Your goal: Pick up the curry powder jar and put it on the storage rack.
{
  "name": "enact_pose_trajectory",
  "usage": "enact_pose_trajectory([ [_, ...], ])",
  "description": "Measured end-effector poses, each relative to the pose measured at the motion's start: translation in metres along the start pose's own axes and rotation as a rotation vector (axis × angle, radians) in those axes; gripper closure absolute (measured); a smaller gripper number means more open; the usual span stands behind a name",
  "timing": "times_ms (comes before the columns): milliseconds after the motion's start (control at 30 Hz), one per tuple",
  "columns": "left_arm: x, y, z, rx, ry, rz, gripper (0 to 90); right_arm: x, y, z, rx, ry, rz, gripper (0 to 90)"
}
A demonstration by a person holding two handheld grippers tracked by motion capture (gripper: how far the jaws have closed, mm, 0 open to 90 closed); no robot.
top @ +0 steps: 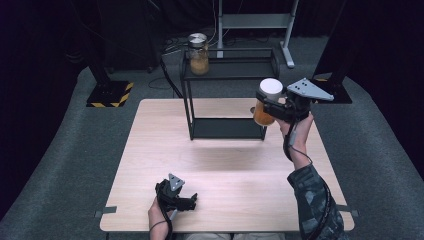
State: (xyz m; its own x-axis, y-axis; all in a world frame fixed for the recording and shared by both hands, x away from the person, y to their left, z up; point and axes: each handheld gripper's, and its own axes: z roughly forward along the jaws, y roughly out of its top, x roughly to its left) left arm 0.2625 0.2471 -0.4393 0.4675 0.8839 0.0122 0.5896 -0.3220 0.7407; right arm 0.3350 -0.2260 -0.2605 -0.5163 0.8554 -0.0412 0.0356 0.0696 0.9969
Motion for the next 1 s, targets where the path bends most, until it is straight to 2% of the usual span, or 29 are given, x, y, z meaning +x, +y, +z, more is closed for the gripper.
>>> enact_pose_trajectory([
  [167,0.0,0.0,0.0,0.0,0.0,0.0,0.3,-0.003,0.011,0.001,-0.005,0.009,0.007,33.4],
  [400,0.001,0.0,0.0,0.001,-0.002,-0.002,0.3,-0.003,0.024,0.005,0.009,0.007,-0.01,33.4],
  [1000,0.001,0.0,0.0,0.001,-0.007,-0.008,0.4,0.0,0.057,0.017,0.006,-0.002,-0.049,33.4],
])
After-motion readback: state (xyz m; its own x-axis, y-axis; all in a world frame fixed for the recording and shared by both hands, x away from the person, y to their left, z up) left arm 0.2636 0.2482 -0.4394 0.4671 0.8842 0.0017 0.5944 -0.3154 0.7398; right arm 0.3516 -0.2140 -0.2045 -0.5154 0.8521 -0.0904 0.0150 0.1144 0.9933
